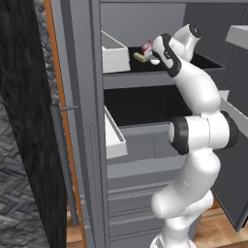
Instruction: Pick the egg and butter from the fridge and place them by the bowl for mixing.
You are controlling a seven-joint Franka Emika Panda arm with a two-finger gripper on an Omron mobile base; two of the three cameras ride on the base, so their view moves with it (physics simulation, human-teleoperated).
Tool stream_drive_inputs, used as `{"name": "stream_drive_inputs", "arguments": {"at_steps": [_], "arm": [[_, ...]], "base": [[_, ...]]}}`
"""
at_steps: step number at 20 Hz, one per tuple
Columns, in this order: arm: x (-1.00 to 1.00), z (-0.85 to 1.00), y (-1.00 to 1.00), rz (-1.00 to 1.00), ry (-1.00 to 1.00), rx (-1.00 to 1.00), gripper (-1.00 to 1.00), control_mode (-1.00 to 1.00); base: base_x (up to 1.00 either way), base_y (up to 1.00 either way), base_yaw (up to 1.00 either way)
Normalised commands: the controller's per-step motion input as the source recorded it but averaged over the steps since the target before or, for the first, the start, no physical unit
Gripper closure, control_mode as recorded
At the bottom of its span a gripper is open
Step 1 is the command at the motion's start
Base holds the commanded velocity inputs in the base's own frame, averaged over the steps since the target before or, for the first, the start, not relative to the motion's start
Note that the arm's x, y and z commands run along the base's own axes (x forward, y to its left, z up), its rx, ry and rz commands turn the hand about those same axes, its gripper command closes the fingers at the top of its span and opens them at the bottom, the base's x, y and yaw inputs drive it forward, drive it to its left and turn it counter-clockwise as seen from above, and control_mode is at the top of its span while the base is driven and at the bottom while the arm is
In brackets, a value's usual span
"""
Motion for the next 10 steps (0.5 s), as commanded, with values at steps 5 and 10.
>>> {"name": "stream_drive_inputs", "arguments": {"at_steps": [5, 10], "arm": [[0.13, -0.1, 0.05, 0.0, 0.0, 0.06, -1.0, -1.0], [0.13, -0.15, 0.07, 0.0, 0.0, 0.03, 1.0, -1.0]], "base": [[0.0, 0.0, 0.0], [0.0, 0.0, 0.0]]}}
